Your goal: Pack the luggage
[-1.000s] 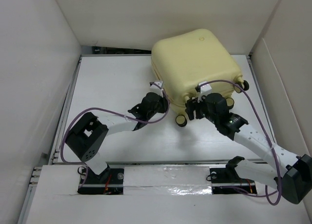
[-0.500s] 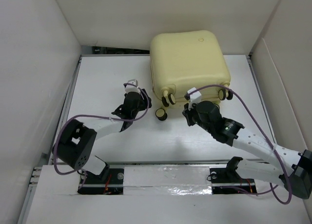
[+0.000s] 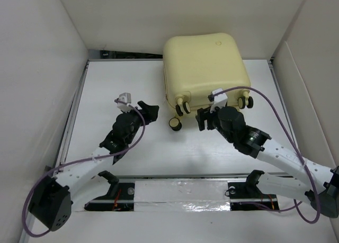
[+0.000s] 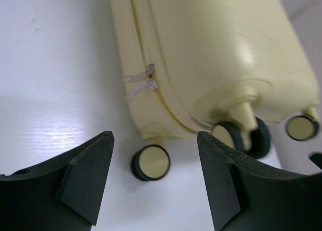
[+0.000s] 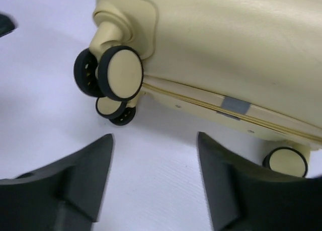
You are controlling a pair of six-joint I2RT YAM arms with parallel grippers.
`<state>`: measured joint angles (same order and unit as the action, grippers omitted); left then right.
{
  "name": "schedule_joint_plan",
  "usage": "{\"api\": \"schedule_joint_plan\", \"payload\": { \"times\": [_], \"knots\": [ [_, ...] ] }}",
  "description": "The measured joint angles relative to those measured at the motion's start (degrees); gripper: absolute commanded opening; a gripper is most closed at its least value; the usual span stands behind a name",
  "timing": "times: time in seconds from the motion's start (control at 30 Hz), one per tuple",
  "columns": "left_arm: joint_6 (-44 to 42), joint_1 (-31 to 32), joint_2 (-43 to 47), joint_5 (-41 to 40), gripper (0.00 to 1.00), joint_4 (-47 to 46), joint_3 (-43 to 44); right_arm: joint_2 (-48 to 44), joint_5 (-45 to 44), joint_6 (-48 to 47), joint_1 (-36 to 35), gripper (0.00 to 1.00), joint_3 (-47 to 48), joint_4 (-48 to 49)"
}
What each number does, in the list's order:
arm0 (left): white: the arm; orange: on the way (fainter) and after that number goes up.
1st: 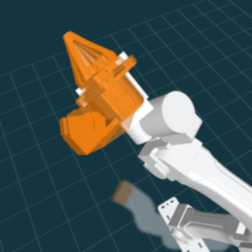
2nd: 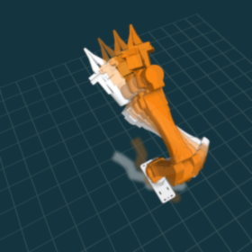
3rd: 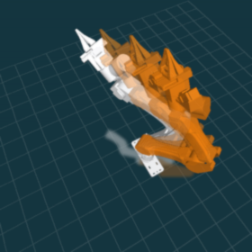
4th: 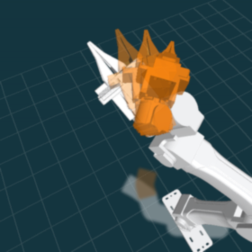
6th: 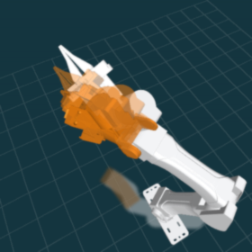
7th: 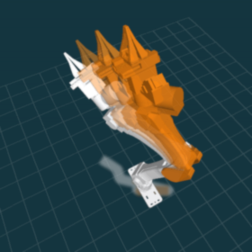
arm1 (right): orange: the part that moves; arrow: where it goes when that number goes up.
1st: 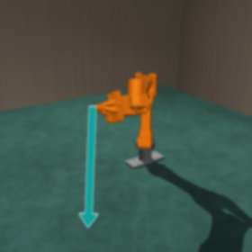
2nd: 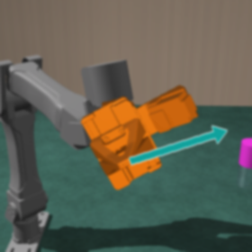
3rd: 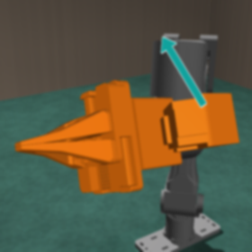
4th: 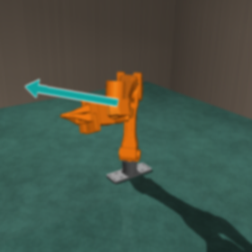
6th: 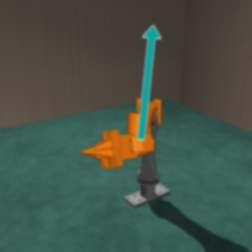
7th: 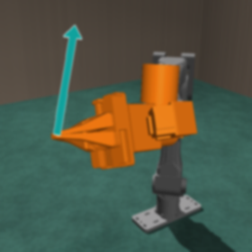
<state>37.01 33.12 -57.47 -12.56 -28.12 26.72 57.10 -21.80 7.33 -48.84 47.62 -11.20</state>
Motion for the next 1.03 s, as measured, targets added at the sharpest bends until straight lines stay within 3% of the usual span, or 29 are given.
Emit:
{"api": "schedule_joint_plan", "payload": {
  "times": [0.13,0.27,0.33,0.37,0.67,0.83,1.03],
  "knots": [
    [1.22,1.42,10.69,2.86,0.74,1.84,-3.3,-3.56,-4.48,0.13,2.14,0.86,0.0,-1.57],
    [1.64,2.23,19.74,5.49,0.8,5.62,-4.04,-6.54,-2.14,-0.31,11.54,0.87,0.17,-2.08],
    [1.62,2.29,22.82,6.86,0.82,9.31,-3.19,-7.1,0.13,-0.52,13.81,0.95,0.17,-2.08],
    [1.62,2.29,24.26,7.61,0.83,11.45,-2.38,-7.54,1.51,-0.72,13.79,1.0,-0.07,-1.77],
    [0.68,2.29,41.94,9.33,0.91,25.38,5.35,-22.4,4.17,-0.83,4.94,1.0,-4.22,-1.77],
    [-1.25,2.29,43.34,7.93,0.91,28.74,9.07,-29.55,4.11,0.13,3.17,1.0,-4.17,-1.33],
    [-2.75,2.29,41.72,7.48,0.91,32.15,9.11,-29.46,4.55,0.46,2.58,1.0,-4.24,-1.16]
  ]
}}
